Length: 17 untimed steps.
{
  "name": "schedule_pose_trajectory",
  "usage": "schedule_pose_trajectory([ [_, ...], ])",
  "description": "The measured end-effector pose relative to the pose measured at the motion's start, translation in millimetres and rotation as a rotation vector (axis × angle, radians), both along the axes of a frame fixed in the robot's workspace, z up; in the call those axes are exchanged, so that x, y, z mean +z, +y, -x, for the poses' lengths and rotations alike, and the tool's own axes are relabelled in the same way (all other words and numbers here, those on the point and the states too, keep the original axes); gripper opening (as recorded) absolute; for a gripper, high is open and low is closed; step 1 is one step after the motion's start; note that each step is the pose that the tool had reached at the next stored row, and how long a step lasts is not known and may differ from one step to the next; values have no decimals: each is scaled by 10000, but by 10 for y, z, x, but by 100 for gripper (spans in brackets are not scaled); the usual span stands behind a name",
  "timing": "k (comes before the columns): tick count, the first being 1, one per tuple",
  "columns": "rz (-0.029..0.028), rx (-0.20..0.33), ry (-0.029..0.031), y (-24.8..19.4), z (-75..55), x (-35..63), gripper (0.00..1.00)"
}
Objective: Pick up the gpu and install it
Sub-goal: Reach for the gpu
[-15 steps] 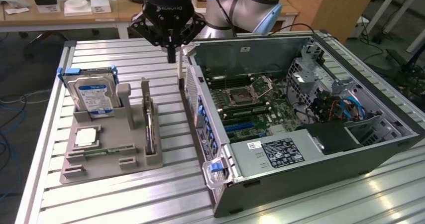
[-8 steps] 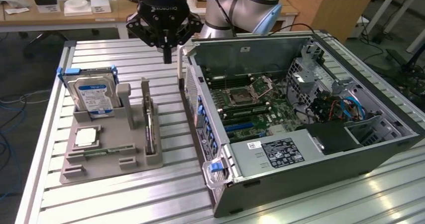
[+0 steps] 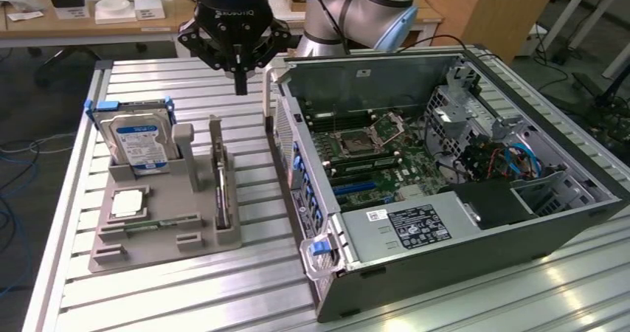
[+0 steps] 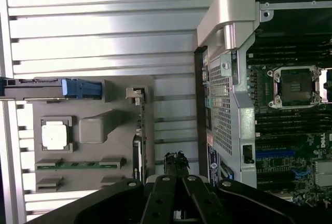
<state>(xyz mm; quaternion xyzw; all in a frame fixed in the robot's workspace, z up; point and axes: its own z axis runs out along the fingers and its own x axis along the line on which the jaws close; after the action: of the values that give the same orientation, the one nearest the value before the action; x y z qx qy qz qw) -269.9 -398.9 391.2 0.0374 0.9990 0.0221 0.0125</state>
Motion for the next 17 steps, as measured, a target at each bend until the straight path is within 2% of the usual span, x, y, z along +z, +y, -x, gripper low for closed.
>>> schedule_pose_trajectory([
  [17,0,0,-1,0,202,-7,11],
])
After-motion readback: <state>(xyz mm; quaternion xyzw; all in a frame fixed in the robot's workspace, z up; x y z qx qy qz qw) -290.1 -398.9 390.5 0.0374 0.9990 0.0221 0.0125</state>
